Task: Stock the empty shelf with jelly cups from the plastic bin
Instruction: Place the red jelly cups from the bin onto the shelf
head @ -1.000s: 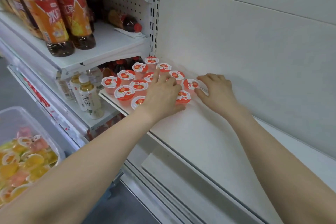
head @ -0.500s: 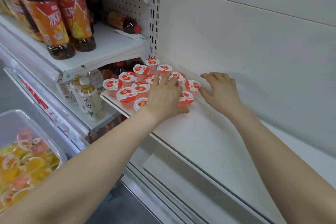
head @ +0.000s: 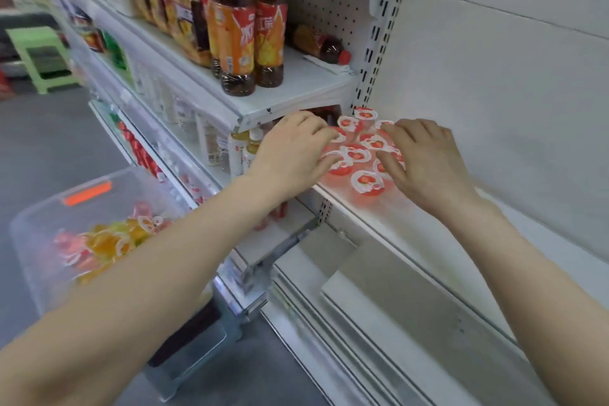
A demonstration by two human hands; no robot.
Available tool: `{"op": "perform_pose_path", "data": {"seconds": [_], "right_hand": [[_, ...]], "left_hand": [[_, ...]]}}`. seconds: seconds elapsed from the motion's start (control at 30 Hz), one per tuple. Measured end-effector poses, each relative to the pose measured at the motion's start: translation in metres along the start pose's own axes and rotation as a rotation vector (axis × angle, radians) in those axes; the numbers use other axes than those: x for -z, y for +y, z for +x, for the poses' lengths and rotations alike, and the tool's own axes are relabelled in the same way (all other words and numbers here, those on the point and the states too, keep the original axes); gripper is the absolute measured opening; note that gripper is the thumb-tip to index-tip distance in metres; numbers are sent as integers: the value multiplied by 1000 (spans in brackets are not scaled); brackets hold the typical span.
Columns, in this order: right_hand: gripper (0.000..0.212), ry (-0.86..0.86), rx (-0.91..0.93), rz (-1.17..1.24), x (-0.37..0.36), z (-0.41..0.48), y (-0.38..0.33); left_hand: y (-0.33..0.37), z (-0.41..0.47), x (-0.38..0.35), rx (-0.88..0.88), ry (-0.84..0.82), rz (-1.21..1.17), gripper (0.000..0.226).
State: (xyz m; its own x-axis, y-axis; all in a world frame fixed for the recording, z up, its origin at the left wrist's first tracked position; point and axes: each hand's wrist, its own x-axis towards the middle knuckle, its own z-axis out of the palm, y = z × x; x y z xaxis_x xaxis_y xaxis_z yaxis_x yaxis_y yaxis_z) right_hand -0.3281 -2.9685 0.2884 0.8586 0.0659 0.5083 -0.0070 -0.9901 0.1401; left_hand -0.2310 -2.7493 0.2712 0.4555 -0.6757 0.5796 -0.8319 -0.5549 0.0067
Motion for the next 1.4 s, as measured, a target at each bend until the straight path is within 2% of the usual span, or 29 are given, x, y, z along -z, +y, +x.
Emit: {"op": "perform_pose_path", "data": {"seconds": [0.17,0.33,0.5,0.73,0.97,1.2,1.4], "right_hand": [[44,64,107,42,-11,16,-98],[46,39,215,128,-27,21,-194],[42,22,304,253,-69,11,-275],[44,-246,381,364,-148,-5,-346],[52,-677,525,240,-234,44,-388],[43,-852,593,23,-313,84,-441],[43,-793,633,-26,-331,90,-444]], "left_hand": [[-67,-74,33,85,-11,35,47],[-129,-153,61,145,11,102,37],[-178,-239,72,322,-30,133,35],[-205,-359,34,690,-217,29,23],[-220,-403,-9,776,-343,-12,19],[-221,-407,-21,783,-284,-8,20],[-221,-405,-22,802,-305,16,24]]}}
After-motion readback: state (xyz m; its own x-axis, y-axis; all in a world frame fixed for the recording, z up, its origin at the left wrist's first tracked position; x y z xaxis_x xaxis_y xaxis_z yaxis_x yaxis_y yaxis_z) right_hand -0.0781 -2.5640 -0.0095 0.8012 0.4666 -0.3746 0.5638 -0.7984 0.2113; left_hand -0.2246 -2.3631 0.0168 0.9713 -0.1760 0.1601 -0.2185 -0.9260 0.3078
